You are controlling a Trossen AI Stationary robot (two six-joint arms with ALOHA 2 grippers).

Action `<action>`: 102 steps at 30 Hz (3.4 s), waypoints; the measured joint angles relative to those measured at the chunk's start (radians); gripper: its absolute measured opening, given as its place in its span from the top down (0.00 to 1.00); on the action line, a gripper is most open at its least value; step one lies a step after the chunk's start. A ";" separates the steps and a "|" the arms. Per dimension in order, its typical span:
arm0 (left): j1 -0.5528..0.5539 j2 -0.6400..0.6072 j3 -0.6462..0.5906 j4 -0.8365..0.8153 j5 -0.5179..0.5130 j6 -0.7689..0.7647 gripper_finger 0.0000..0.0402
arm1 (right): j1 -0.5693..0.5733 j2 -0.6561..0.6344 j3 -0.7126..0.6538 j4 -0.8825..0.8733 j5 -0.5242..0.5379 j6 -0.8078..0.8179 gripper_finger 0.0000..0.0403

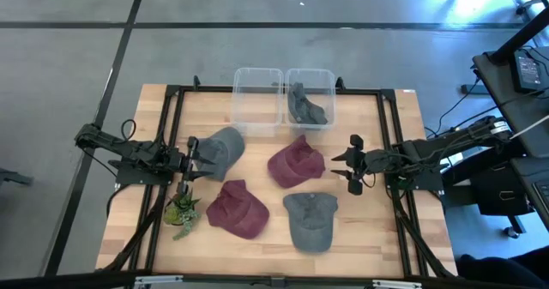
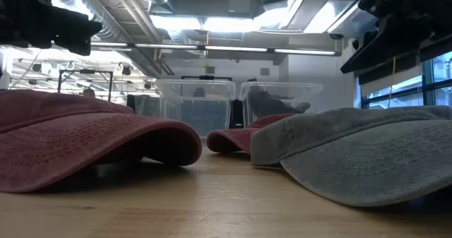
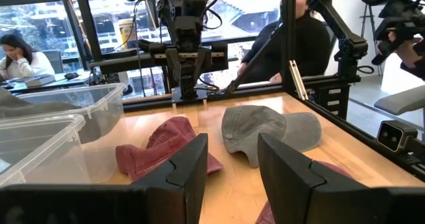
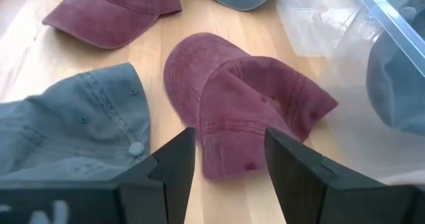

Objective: Pick & Place hat
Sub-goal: Put the top right black cap into the right transparent bin

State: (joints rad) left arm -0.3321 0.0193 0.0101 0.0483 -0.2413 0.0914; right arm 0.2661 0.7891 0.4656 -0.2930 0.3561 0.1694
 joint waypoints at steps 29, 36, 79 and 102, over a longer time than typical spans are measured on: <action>0.000 0.000 0.000 0.000 -0.012 0.000 0.68 | -0.569 0.566 0.718 -0.241 -0.141 -0.065 0.56; 0.000 0.000 0.000 0.000 -0.012 0.001 0.68 | -0.587 0.674 0.758 -0.232 -0.142 -0.055 0.47; 0.000 0.000 0.000 0.000 -0.011 0.001 0.68 | -0.664 0.846 0.998 -0.509 -0.035 -0.204 0.98; 0.000 0.000 0.000 0.000 -0.012 0.001 0.68 | -0.779 0.877 1.328 -0.709 -0.187 -1.303 0.99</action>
State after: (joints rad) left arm -0.3321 0.0196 0.0101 0.0479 -0.2532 0.0921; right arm -0.5132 1.6657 1.7935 -1.0016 0.1693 -1.1336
